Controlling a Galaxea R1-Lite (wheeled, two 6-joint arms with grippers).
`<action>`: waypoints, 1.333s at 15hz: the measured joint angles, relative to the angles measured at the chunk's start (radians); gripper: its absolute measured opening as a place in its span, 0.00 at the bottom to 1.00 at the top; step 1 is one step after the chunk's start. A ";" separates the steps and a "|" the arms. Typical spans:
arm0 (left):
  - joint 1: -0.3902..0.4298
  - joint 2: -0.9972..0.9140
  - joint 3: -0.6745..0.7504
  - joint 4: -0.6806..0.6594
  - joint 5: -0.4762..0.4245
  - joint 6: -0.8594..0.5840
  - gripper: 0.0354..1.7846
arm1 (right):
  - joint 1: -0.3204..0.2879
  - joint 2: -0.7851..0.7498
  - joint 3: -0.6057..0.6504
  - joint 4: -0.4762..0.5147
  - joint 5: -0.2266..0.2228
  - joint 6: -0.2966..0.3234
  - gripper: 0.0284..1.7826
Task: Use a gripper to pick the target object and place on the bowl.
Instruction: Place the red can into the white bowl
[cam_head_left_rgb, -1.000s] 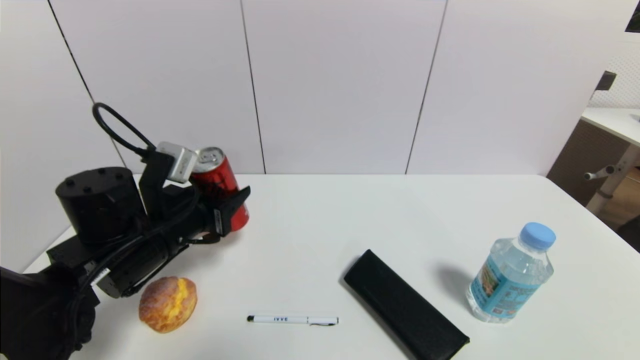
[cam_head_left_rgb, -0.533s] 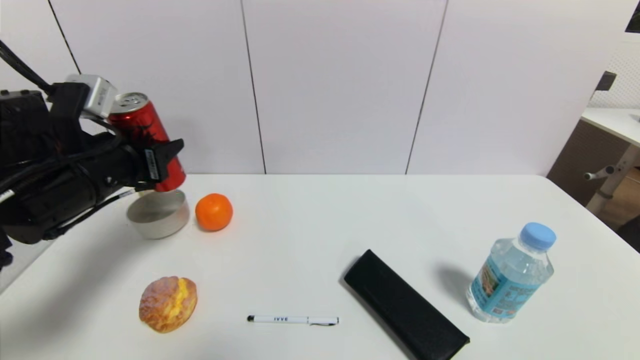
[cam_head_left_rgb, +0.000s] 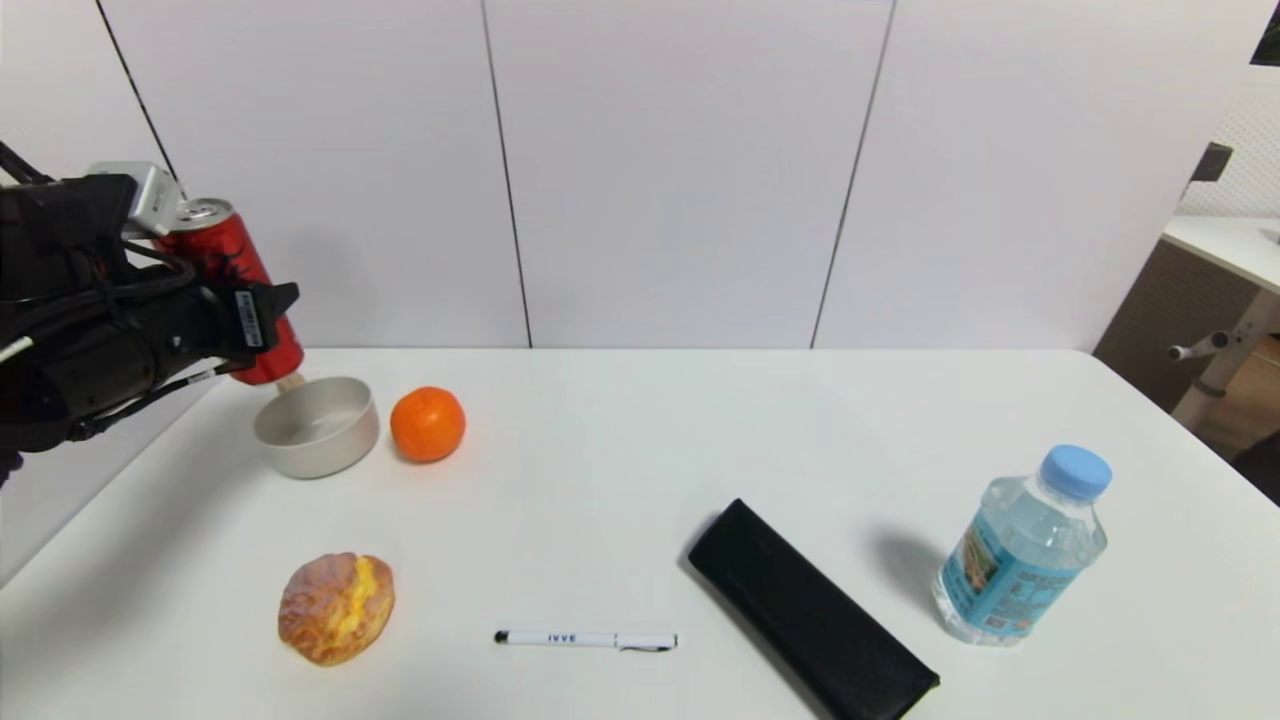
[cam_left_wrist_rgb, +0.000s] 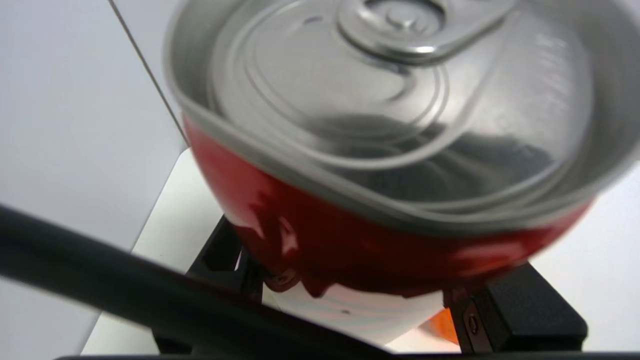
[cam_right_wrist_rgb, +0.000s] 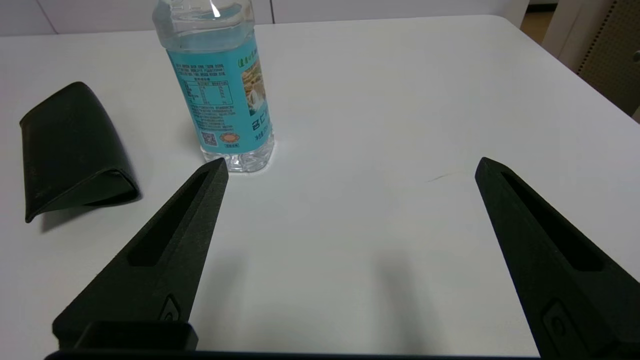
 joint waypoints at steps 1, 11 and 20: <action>0.002 0.026 -0.005 -0.017 -0.001 0.000 0.54 | 0.000 0.000 0.000 0.000 0.000 0.000 0.96; 0.011 0.225 -0.001 -0.114 0.003 -0.002 0.54 | 0.000 0.000 0.000 0.000 -0.001 -0.001 0.96; 0.029 0.347 -0.006 -0.242 0.000 -0.003 0.54 | 0.000 0.000 0.000 0.000 0.000 -0.001 0.96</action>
